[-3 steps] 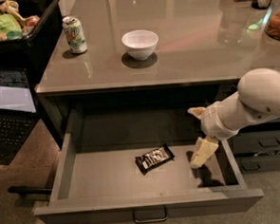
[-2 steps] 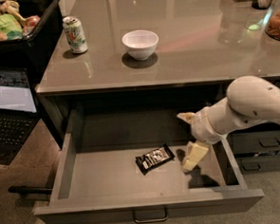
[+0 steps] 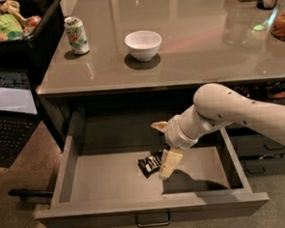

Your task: Pick rxbar chocolate from top drawer and place on counter

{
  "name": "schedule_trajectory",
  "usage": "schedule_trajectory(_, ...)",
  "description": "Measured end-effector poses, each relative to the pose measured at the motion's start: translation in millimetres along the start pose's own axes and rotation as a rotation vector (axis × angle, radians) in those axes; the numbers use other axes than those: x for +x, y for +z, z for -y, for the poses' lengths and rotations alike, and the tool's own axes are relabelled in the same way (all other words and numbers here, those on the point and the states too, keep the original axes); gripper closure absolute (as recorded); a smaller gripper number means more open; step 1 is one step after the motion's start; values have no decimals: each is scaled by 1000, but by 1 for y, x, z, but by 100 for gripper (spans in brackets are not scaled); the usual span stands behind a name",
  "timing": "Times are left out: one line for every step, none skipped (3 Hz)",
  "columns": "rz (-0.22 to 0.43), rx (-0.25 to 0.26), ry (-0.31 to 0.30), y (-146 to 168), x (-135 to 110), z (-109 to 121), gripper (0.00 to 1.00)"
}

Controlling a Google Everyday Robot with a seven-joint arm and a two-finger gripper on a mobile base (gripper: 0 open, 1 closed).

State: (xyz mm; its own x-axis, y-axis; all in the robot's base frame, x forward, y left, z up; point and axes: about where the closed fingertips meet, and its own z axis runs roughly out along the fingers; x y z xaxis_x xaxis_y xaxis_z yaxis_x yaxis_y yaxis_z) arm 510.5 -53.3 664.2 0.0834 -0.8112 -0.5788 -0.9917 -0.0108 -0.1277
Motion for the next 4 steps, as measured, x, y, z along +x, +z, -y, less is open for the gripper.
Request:
schedule_trajectory(-26, -31, 0, 30, 3, 8, 0)
schedule_trajectory(-56, -48, 42, 45, 22, 10, 0)
schedule_trajectory(-68, -62, 74, 57, 34, 5, 0)
schedule_trajectory(-75, -73, 104, 65, 45, 2, 19)
